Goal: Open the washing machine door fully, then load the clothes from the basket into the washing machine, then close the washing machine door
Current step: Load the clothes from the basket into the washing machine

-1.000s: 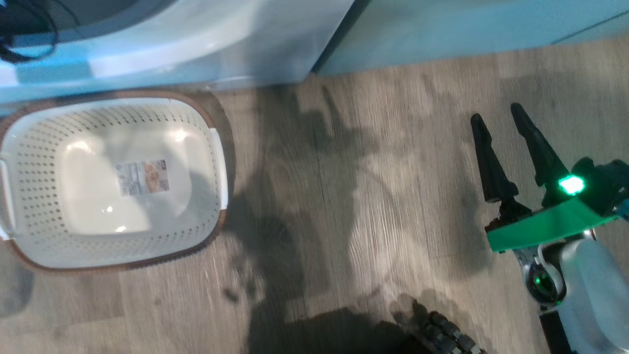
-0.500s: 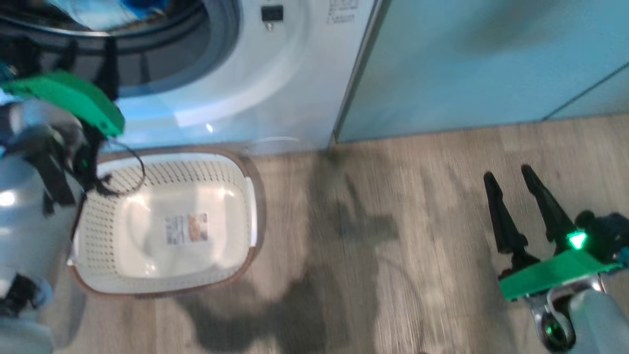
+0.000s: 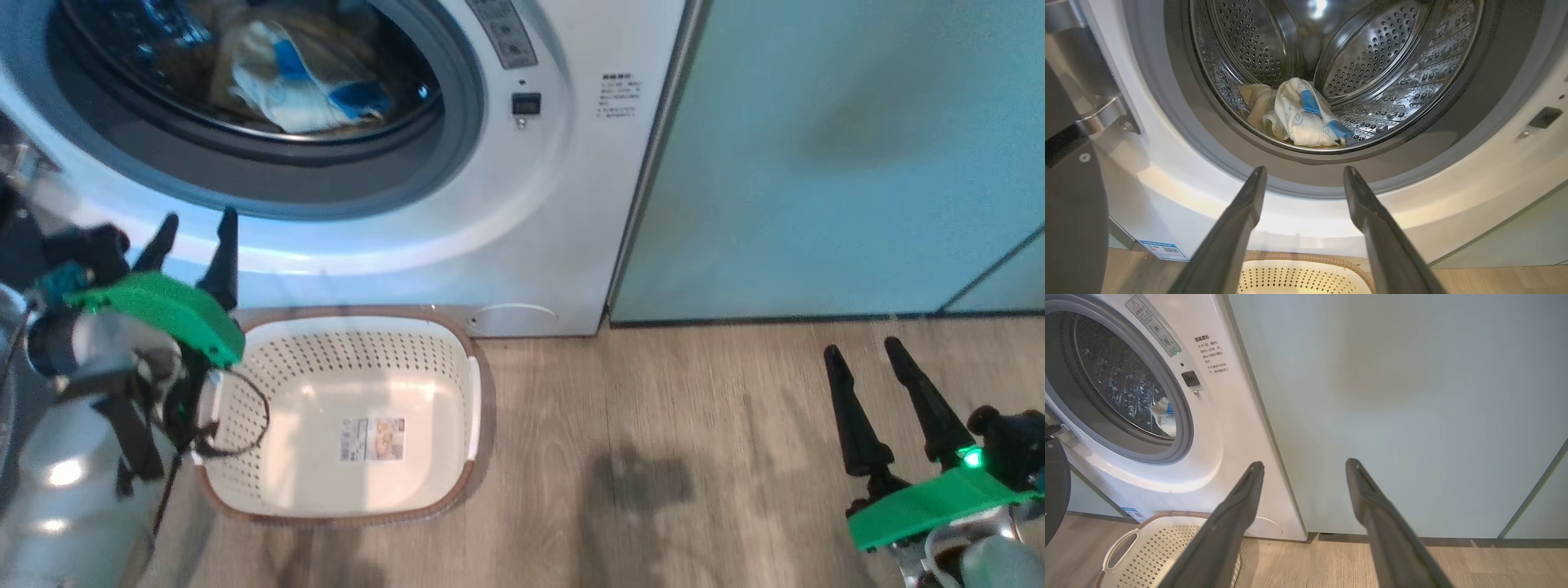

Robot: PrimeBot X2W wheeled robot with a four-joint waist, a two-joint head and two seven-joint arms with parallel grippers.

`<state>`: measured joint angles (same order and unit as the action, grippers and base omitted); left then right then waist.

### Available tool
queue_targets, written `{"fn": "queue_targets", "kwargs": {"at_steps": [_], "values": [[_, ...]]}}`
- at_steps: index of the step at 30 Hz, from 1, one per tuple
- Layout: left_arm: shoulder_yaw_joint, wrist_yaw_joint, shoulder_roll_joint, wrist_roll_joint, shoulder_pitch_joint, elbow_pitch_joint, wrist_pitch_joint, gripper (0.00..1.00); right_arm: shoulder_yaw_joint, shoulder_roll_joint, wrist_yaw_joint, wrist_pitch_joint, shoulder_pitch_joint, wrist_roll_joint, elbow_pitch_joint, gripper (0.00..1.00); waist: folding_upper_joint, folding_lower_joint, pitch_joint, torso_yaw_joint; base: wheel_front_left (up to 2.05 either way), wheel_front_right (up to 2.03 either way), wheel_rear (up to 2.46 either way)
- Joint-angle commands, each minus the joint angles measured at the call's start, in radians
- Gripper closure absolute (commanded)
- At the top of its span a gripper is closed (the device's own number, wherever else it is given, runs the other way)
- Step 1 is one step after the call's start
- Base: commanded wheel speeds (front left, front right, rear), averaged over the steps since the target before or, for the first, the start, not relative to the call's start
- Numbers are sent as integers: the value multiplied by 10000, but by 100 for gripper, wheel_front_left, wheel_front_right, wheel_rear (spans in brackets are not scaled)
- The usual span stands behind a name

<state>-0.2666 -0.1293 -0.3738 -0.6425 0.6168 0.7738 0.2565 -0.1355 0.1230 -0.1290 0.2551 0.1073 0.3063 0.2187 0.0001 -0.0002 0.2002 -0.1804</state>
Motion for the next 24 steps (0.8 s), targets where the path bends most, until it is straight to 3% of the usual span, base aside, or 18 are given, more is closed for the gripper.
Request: {"fn": "queue_targets", "kwargs": {"at_steps": [1, 10, 24], "values": [[596, 8, -277, 149, -51, -430, 53, 0, -106, 188, -17, 67, -6, -75, -244, 0, -1, 2, -330, 198, 0, 0, 0], [1557, -10, 173, 1083, -2223, -2204, 53, 0, 183, 128, -17, 67, -584, -113, -319, 0, -1, 2, -1111, 418, 0, 0, 0], [2120, -12, 224, 1584, -4327, -4169, 53, 0, 713, -7, -17, 67, -1268, -256, -399, 0, -1, 2, -1951, 636, 0, 0, 0]]}}
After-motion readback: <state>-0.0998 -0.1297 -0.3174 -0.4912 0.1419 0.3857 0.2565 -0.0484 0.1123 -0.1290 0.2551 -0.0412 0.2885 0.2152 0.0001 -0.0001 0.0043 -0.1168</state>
